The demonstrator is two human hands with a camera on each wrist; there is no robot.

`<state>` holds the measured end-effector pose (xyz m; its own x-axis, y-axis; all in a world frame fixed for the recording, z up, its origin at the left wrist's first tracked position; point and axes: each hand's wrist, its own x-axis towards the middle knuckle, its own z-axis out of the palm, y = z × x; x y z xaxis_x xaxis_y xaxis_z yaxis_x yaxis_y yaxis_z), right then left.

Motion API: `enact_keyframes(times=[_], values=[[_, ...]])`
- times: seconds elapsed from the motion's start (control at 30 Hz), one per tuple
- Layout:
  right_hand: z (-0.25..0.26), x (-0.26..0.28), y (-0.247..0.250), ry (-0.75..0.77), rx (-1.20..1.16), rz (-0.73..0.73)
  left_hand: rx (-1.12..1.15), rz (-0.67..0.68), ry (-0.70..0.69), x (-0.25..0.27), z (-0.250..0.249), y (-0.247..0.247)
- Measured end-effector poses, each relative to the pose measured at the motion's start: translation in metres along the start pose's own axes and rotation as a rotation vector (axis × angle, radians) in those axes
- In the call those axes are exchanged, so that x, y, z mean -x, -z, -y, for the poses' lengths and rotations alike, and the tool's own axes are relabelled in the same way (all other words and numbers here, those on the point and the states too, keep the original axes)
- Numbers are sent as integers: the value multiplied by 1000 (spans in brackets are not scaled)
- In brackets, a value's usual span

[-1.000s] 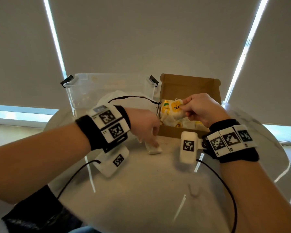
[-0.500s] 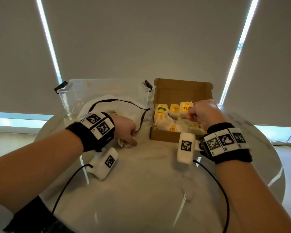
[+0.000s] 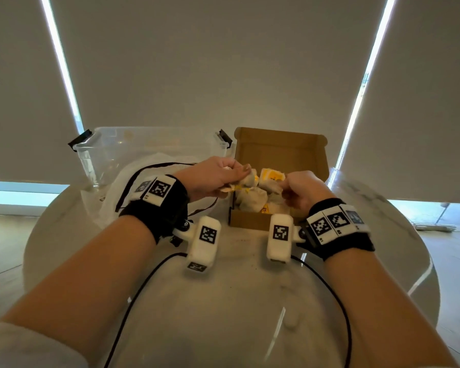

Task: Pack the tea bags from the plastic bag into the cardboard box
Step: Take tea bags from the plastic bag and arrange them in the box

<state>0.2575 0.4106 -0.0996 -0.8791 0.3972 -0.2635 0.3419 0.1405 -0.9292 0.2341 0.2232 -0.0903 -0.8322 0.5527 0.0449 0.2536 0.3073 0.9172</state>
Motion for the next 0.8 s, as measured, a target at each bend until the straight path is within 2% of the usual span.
enact_keyframes(times=[0.13, 0.27, 0.43, 0.63, 0.8], values=[[0, 7, 3, -11, -104, 49, 115, -64, 79, -3, 17, -9], [2, 12, 5, 23, -164, -91, 128, -117, 146, -1, 32, -15], [3, 23, -7, -9, -221, 66, 265, -208, 109, 1, 38, -12], [3, 25, -31, 59, -191, 114, 245, -243, 102, 2, 43, -8], [5, 27, -28, 62, -170, 60, 123, -258, 19, 5, 36, -7]])
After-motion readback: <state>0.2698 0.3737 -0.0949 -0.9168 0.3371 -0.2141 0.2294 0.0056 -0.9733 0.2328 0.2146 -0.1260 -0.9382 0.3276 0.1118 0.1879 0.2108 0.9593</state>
